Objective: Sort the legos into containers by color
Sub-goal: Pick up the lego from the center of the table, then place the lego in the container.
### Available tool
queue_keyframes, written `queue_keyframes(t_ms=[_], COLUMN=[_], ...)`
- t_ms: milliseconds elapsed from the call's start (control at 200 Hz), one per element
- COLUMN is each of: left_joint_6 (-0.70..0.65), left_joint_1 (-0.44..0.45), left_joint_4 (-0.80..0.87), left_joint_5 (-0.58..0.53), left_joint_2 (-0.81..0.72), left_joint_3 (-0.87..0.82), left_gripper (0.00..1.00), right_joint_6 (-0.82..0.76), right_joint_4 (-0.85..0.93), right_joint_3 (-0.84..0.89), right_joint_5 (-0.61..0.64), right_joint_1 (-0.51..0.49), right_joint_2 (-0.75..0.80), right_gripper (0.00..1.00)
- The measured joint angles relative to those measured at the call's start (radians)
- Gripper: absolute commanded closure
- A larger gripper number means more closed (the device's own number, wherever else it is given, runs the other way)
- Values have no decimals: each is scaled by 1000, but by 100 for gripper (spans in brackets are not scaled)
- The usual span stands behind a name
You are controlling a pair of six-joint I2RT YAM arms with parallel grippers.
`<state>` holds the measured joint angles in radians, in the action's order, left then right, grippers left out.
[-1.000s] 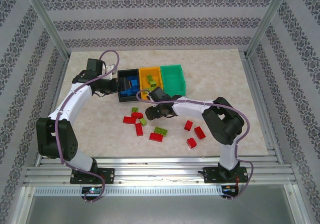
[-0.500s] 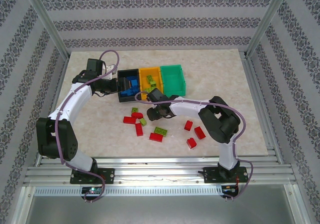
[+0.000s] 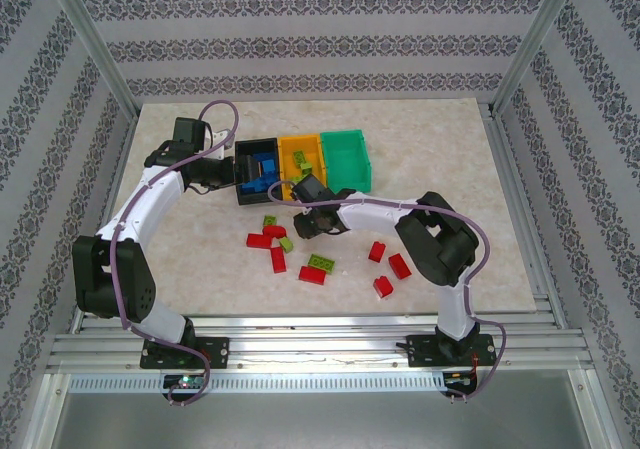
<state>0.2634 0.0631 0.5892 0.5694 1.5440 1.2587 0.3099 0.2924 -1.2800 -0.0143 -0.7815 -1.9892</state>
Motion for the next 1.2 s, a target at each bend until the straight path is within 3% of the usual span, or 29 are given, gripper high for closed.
queue_keyframes(t_ms=[470,670,814,994,1199], left_joint_6=[0,0,0,0,0], left_joint_1=[0,0,0,0,0], left_joint_4=[0,0,0,0,0], left_joint_5=[0,0,0,0,0], left_joint_2=[0,0,0,0,0], left_joint_3=[0,0,0,0,0], left_gripper=[19,19,19,19,19], right_joint_6=[-3,-4,-7,-18,-33], right_joint_4=[6,14,19,36,24], right_joint_3=[-170,-352,-473,-453,-283], right_joint_5=[-28,-35,-64,-79,-86], right_joint_1=[101,171,206,210,203], right_joint_2=[7,-21,-86,-92,-30], right_gripper=[68,54,52,52,52])
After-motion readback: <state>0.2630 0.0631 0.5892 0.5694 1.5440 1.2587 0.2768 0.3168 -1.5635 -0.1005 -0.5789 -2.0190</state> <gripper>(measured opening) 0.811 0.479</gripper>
